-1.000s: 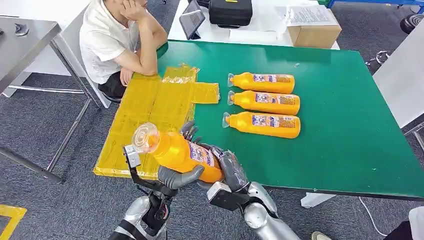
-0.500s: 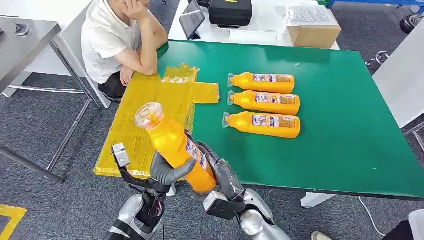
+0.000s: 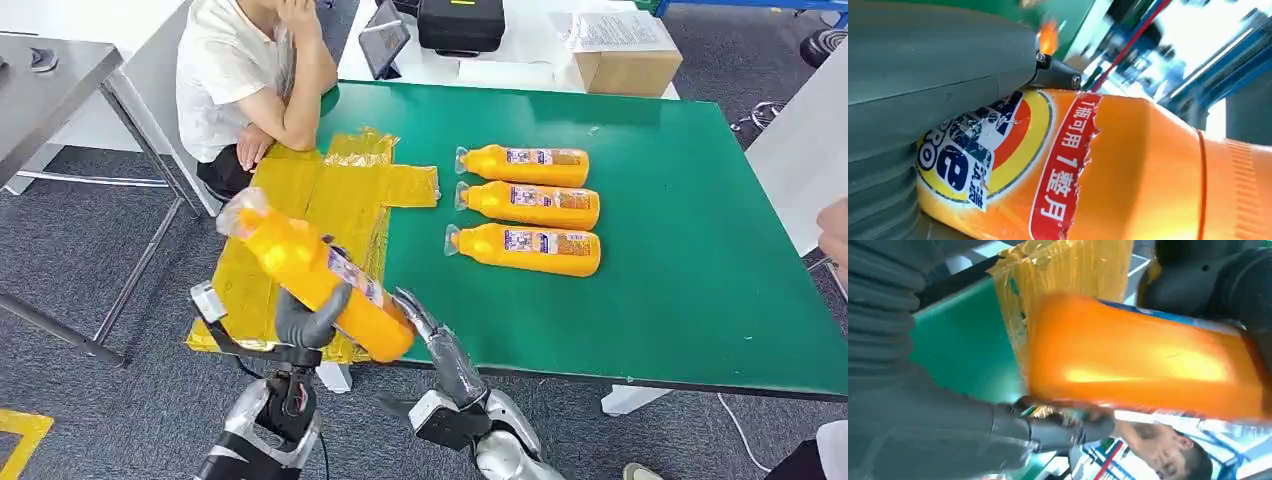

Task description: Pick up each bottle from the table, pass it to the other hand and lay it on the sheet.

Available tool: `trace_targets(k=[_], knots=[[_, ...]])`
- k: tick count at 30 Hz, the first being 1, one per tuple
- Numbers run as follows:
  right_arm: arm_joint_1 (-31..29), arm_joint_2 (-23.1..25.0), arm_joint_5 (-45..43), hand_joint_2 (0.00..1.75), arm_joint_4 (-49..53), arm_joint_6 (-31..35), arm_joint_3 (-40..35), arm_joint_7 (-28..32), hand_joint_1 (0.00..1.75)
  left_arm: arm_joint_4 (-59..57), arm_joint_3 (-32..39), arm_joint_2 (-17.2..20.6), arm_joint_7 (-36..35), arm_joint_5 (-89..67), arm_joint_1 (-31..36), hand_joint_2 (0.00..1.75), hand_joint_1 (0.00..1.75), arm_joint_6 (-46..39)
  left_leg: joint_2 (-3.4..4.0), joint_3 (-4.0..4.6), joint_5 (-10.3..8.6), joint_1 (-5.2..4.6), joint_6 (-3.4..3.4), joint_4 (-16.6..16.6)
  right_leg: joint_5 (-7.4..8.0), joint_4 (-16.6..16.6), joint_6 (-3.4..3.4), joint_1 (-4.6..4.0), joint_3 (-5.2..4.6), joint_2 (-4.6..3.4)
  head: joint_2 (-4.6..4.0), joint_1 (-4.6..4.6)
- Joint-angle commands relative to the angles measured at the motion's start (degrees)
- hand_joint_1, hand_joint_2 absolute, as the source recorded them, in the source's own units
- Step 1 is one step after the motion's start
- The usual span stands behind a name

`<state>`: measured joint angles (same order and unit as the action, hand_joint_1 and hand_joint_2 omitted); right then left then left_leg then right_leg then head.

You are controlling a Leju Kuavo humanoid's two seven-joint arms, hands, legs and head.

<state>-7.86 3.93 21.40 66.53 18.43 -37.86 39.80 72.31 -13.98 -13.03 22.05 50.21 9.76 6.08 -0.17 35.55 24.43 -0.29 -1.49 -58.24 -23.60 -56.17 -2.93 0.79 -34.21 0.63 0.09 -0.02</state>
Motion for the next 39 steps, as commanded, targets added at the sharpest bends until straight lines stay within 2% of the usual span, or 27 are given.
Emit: trace_targets(k=[1,3,4,5,7,8,10,11,12,14,16,20,24,25,26,32,33,35,36,37,39], knots=[[9.92,5.64,6.20,0.00,21.80,21.57,20.28,0.20,0.00,-23.99,4.14,6.71,1.51,-26.74,14.45,1.75,1.75,-31.64,-0.19,-0.07,-0.02,0.01,0.09,0.03,-0.07,-0.04,0.09,0.00,0.08,0.17,0.00,0.00],[11.32,9.83,5.03,0.00,28.67,21.57,31.92,0.20,0.00,-32.15,2.43,8.18,10.09,-38.20,18.39,1.75,1.75,-40.48,-0.38,-0.10,-0.06,-0.02,0.13,0.02,-0.11,-0.10,0.13,0.03,0.11,0.36,0.00,0.04],[11.25,11.59,3.76,0.00,31.36,21.57,36.09,0.20,0.00,-34.41,0.25,9.13,9.82,-47.02,19.31,1.75,1.75,-46.08,-0.35,-0.04,-0.08,-0.02,0.11,0.02,-0.08,-0.10,0.11,0.03,0.07,0.33,0.00,0.04],[11.03,11.66,1.85,0.00,32.99,21.57,37.72,0.20,0.00,-34.65,3.82,8.41,8.66,-55.13,19.30,1.75,1.75,-46.08,-0.15,0.02,-0.06,-0.04,0.08,0.01,-0.02,-0.11,0.09,0.05,-0.04,0.15,0.00,-0.02],[10.70,12.27,3.48,0.00,35.43,21.57,40.36,0.20,0.00,-33.43,2.66,8.75,4.54,-64.73,19.20,1.75,1.75,-45.88,-0.08,-0.15,0.01,0.02,0.14,-0.03,-0.05,-0.12,0.16,-0.01,0.09,0.11,0.00,-0.02],[10.73,12.28,2.28,0.00,35.09,21.57,40.25,0.20,0.00,-31.99,2.91,8.51,2.37,-63.92,18.99,1.75,1.75,-41.34,-0.25,-0.11,-0.02,0.02,0.10,-0.04,-0.08,-0.12,0.13,-0.01,0.13,0.30,0.00,-0.02],[10.83,12.19,0.22,0.00,34.25,21.57,39.34,0.20,0.00,-30.67,1.13,9.28,-0.05,-65.93,18.77,1.75,1.75,-38.88,-0.37,-0.18,-0.03,0.03,0.05,-0.03,-0.12,-0.08,0.13,-0.01,0.26,0.34,0.00,0.02],[10.86,11.88,-3.42,0.00,33.70,21.57,38.52,0.20,0.00,-30.97,0.77,9.58,-1.62,-68.37,19.01,1.75,1.75,-38.41,-0.18,-0.20,0.02,0.07,0.06,-0.06,-0.09,-0.04,0.13,-0.05,0.27,0.16,0.00,0.02],[10.90,12.29,-4.26,1.75,33.05,21.57,38.86,0.20,0.00,-32.45,0.63,9.88,-3.00,-71.15,19.76,1.75,1.75,-38.08,-0.09,-0.17,-0.03,0.03,0.05,0.01,-0.02,0.01,0.11,-0.02,0.23,0.09,0.00,0.00],[10.80,12.71,-3.09,1.75,32.44,21.57,39.56,0.20,0.00,-36.08,-2.12,11.22,-6.10,-78.25,21.65,1.75,1.75,-39.32,0.01,-0.25,0.03,0.04,0.09,0.00,-0.03,0.01,0.14,-0.04,0.29,0.00,0.00,0.00],[10.65,11.83,-3.81,1.75,31.13,21.57,38.27,0.20,0.00,-42.15,-6.47,12.89,-13.49,-89.80,25.04,1.75,1.75,-38.90,-0.09,-0.09,-0.07,-0.04,0.03,0.03,0.02,0.01,0.08,0.02,0.10,0.11,0.00,0.00],[10.39,11.20,-4.08,1.75,29.38,21.57,36.30,0.20,0.00,-46.93,-8.94,13.92,-18.46,-97.67,27.89,1.75,1.75,-33.41,-0.02,-0.24,-0.02,0.05,0.10,0.02,0.00,0.01,0.15,-0.06,0.23,0.02,0.00,0.00],[10.14,10.37,-4.80,1.75,28.04,21.57,34.64,0.20,0.00,-47.57,-5.18,12.70,-14.30,-93.98,27.04,1.75,1.75,-27.13,0.09,-0.22,-0.01,0.07,0.05,0.03,0.03,0.00,0.10,-0.07,0.17,-0.07,0.00,0.00],[10.16,10.18,-5.07,1.75,27.84,21.57,34.34,0.20,0.00,-47.58,-4.77,12.46,-13.72,-93.51,26.80,1.75,1.69,-26.36,0.06,-0.31,0.02,0.09,0.08,0.03,-0.01,0.00,0.13,-0.09,0.27,-0.05,0.00,-0.02],[10.13,10.08,-4.97,1.75,27.75,21.57,34.24,0.20,0.00,-47.45,-4.85,12.48,-12.86,-93.73,26.61,1.75,1.47,-25.89,0.10,-0.27,0.02,0.08,0.06,0.02,0.00,-0.02,0.10,-0.08,0.23,-0.07,0.00,0.00],[10.11,10.03,-4.72,1.75,27.71,21.57,34.22,0.20,0.00,-47.54,-5.08,12.51,-12.72,-94.20,26.53,1.75,1.47,-25.62,0.04,-0.20,-0.06,0.02,0.04,0.04,0.04,-0.01,0.09,-0.02,0.21,-0.05,0.00,0.00],[10.00,10.00,-4.57,1.75,27.57,21.57,34.30,0.20,0.00,-47.63,-5.20,12.53,-12.77,-94.54,26.59,1.75,1.15,-25.36,0.09,-0.31,-0.03,0.05,0.09,0.05,0.03,0.00,0.14,-0.05,0.31,-0.12,0.00,0.00],[10.00,10.00,-4.57,1.75,27.57,21.57,34.30,0.20,0.00,-47.63,-5.20,12.53,-12.77,-94.54,26.59,1.75,1.15,-25.36,0.07,-0.26,-0.05,0.04,0.05,0.04,0.05,0.01,0.10,-0.04,0.26,-0.08,0.00,0.00],[9.91,9.96,-4.60,1.75,27.40,21.57,34.28,0.20,0.00,-47.65,-5.26,12.47,-12.86,-94.75,26.63,1.75,0.87,-25.35,0.11,-0.35,-0.03,0.06,0.09,0.06,0.04,0.02,0.14,-0.06,0.33,-0.12,0.00,0.00],[9.82,9.75,-4.68,1.75,26.92,21.57,34.12,0.20,0.00,-47.87,-5.11,12.28,-12.81,-94.71,26.51,1.75,0.37,-24.35,0.07,-0.31,-0.06,0.03,0.06,0.06,0.05,0.00,0.11,-0.02,0.29,-0.08,0.00,0.00],[9.58,9.62,-4.48,1.75,26.39,21.57,34.22,0.20,0.00,-48.02,-4.15,12.00,-12.47,-93.80,26.39,1.75,0.10,-22.09,0.09,-0.42,-0.05,0.05,0.11,0.07,0.03,0.00,0.14,-0.05,0.40,-0.11,0.00,0.00]])
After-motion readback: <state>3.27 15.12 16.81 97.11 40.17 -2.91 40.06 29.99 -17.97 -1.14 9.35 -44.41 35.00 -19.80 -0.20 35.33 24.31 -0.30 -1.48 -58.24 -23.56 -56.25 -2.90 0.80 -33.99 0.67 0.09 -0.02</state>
